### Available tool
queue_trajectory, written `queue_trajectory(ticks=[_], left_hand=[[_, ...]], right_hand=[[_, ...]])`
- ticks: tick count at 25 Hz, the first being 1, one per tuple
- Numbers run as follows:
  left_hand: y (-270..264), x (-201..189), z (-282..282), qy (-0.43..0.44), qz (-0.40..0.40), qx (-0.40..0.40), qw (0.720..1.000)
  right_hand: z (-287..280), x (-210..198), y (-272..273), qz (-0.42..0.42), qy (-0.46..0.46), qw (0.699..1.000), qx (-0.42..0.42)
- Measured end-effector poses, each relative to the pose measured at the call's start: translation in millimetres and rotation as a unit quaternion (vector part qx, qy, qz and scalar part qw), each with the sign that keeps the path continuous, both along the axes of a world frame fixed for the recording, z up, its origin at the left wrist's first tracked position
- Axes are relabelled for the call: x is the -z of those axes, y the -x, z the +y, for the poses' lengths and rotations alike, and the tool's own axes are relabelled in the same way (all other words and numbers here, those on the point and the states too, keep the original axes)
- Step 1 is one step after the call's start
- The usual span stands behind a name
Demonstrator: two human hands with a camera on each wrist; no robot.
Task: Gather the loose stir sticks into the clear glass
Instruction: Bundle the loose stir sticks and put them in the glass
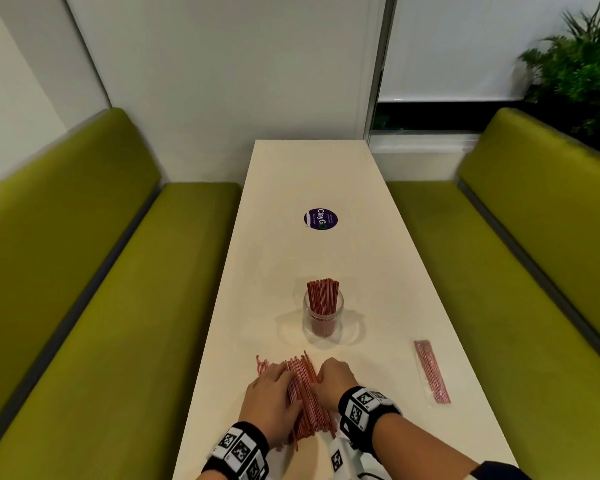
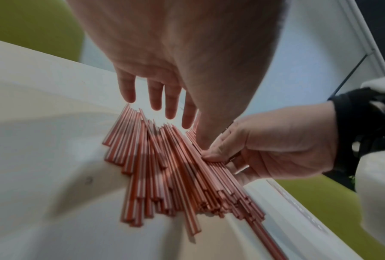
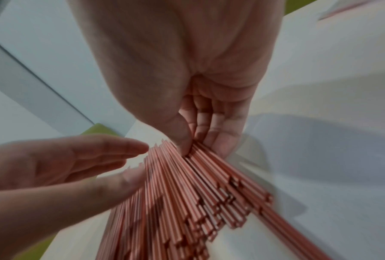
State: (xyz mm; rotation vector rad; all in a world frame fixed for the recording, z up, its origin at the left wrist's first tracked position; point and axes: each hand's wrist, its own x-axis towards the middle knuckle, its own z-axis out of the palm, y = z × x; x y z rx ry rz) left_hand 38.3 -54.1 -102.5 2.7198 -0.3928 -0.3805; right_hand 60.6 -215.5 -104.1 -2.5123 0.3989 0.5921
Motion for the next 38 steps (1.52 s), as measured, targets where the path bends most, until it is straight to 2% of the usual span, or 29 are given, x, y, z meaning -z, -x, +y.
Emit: queue_trajectory(ticks=[5, 8, 13, 17, 20, 22, 26, 28, 29, 31, 33, 36, 38], left_hand=[[-5, -9, 0, 0.101, -0.017, -0.058, 0.993], [-5, -15, -4, 0.187, 0.03, -0.106, 0.976], [-5, -12, -14, 0.252, 0.099, -0.141, 0.952], [-8, -12, -27, 0.318, 0.181, -0.164, 0.916], [-11, -18, -38, 0.383, 0.254, -0.225, 0.859], [-15, -14, -40, 0.392, 0.266, -0.256, 0.842], [-23, -3, -39, 0.355, 0.266, -0.272, 0.854], [-23, -3, -41, 0.361, 0.27, -0.284, 0.846], [-24, -3, -41, 0.377, 0.274, -0.295, 0.834], [-26, -4, -43, 0.428, 0.299, -0.317, 0.792], [-25, -11, -45, 0.462, 0.329, -0.324, 0.757], [-24, -22, -48, 0.498, 0.346, -0.322, 0.728], [-27, -24, -50, 0.521, 0.331, -0.336, 0.712]], right_hand=[[-16, 6, 6, -0.015, -0.07, 0.996, 0.053], [-22, 7, 10, -0.025, -0.12, 0.989, 0.078], [-29, 8, 11, -0.04, -0.189, 0.977, 0.085], [-31, 6, 12, -0.026, -0.203, 0.978, 0.045], [-32, -1, 12, -0.022, -0.218, 0.976, 0.011], [-32, -11, 12, -0.014, -0.225, 0.974, -0.026], [-33, -24, 10, -0.011, -0.213, 0.974, -0.071], [-34, -26, 7, -0.005, -0.198, 0.977, -0.076], [-35, -27, 5, -0.006, -0.196, 0.978, -0.077], [-36, -32, 2, -0.015, -0.185, 0.979, -0.086], [-36, -35, -2, -0.028, -0.152, 0.98, -0.123], [-36, -39, -5, -0.04, -0.135, 0.977, -0.16], [-38, -37, -4, -0.051, -0.167, 0.976, -0.127]])
